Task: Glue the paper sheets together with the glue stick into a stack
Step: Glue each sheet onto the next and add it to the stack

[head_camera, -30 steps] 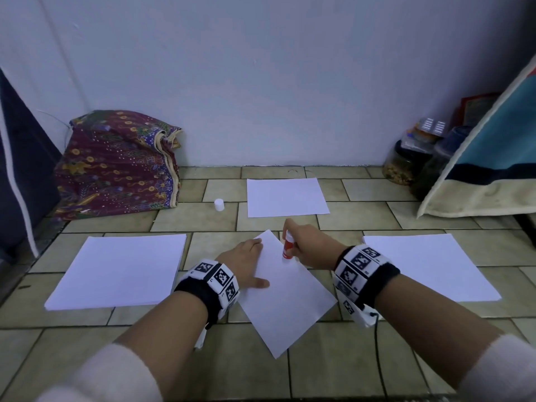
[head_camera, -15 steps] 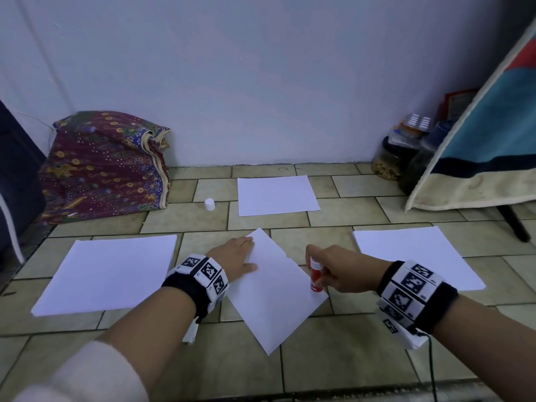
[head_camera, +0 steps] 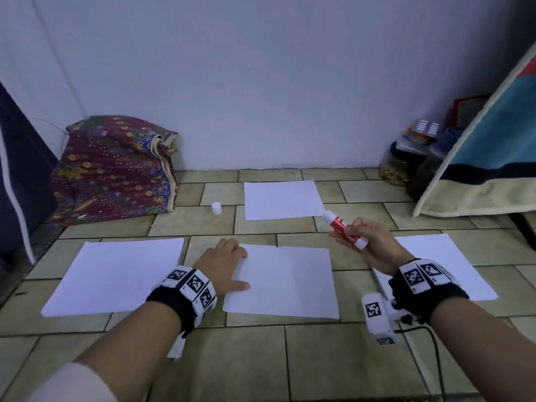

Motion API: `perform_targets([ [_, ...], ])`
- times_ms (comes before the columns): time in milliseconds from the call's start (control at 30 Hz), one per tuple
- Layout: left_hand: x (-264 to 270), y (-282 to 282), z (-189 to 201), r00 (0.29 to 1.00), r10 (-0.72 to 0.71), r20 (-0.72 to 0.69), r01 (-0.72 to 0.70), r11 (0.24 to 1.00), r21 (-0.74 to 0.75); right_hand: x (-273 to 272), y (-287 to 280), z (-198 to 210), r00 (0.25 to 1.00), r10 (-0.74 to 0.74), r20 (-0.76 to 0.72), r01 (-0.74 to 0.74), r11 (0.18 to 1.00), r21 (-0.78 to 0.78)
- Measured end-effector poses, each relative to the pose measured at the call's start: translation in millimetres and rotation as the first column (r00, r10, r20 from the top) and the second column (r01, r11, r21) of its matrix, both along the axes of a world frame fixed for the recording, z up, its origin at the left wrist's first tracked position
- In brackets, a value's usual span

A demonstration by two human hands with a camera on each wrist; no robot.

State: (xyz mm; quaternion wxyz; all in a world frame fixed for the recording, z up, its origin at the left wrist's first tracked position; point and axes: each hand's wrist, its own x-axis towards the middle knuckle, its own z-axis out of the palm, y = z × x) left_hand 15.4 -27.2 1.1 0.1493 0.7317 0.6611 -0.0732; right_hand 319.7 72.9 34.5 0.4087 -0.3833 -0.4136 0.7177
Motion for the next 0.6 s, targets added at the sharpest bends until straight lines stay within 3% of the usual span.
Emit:
perform_targets([
  [67,-2,-7,-6,0.999,0.044,0.013,-0.044,0.999,-0.003,-16,1,-3,0.998,-0.060,-0.018,0.058,0.994,-0.091],
  [133,-5,-10,-11,0.997,0.072,0.036,-0.069,0.995,-0.071,-34,1,-8,0.999,0.003,0.043,0.002,0.993,-0.120],
  [267,-11,-9,-18,0.990,0.110,0.090,-0.092,0.979,-0.183,-73,7,-19,0.960,0.147,0.240,-0.152,0.988,0.003],
  [367,-12,-9,-23,0.997,0.069,0.043,-0.058,0.975,-0.215,-109,11,-17,0.922,0.140,0.362,-0.182,0.980,0.083],
  [467,-12,-7,-28,0.999,0.050,0.009,-0.046,0.975,-0.218,-142,16,-15,0.826,0.076,0.559,-0.230,0.950,0.211],
  [600,-10,-6,-28,0.997,0.070,-0.020,-0.073,0.973,-0.218,-181,22,-11,0.654,-0.060,0.754,-0.362,0.850,0.382],
])
